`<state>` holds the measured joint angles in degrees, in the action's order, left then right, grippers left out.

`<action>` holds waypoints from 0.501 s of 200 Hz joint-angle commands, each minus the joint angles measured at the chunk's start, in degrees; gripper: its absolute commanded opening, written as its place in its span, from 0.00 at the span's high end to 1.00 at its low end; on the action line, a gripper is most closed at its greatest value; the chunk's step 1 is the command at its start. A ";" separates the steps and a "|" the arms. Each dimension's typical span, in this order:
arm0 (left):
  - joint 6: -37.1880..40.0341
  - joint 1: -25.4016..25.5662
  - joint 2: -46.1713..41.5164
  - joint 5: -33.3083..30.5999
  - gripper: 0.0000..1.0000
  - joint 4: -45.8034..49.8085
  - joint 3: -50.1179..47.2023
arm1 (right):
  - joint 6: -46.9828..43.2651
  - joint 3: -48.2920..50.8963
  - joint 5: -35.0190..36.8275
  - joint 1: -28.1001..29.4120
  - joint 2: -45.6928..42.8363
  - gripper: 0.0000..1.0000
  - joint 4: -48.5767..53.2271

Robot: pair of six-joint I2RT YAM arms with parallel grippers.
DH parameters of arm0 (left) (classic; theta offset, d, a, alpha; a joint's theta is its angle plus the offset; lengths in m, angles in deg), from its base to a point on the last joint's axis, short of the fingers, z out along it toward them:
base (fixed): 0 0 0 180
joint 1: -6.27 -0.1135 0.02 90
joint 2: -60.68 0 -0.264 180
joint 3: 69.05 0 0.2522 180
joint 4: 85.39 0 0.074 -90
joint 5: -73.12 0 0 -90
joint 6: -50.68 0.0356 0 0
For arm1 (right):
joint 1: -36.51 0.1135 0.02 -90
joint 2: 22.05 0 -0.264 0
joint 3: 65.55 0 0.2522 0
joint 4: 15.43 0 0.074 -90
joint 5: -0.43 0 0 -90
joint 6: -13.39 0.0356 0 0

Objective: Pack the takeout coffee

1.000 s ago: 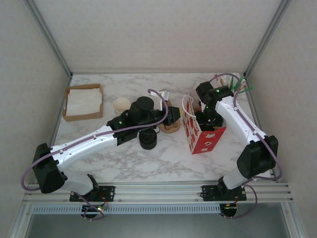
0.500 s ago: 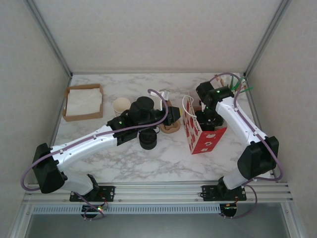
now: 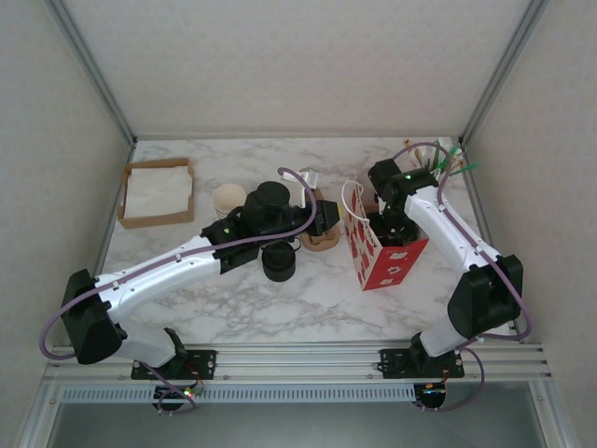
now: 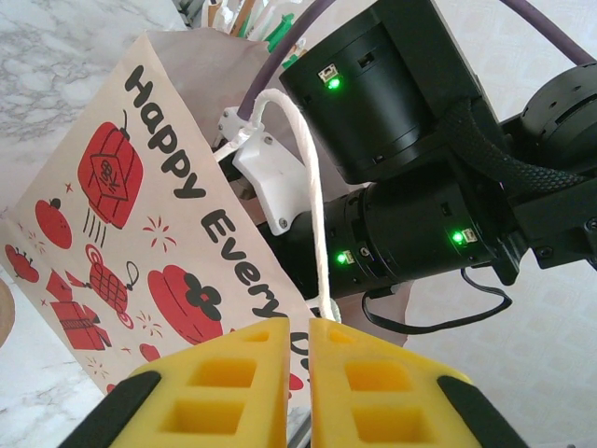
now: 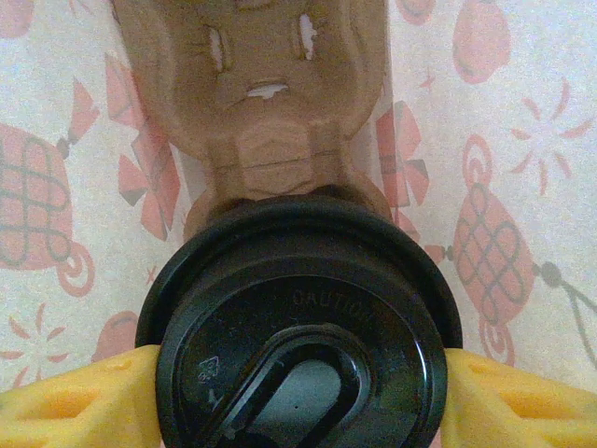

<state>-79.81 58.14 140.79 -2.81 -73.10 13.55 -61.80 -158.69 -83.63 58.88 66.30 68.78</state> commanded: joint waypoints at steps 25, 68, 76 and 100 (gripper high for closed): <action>-0.20 -0.58 -0.04 -0.09 0.85 -1.32 -0.81 | 1.16 -0.07 0.57 -0.39 -2.62 0.32 0.91; -0.27 -0.73 -0.53 -0.35 0.82 -1.28 -0.98 | 1.19 -0.67 0.77 -0.36 -3.14 0.32 1.56; -0.38 -0.73 -0.49 -0.33 0.81 -1.26 -1.01 | 1.19 -0.66 0.82 -0.36 -3.11 0.32 1.45; -0.53 -0.74 -0.50 -0.34 0.79 -1.21 -1.01 | 1.10 -0.63 0.62 -0.36 -3.13 0.32 1.27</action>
<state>-79.90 57.82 140.79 -2.81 -73.10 13.04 -61.39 -158.69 -83.59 58.88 64.29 69.02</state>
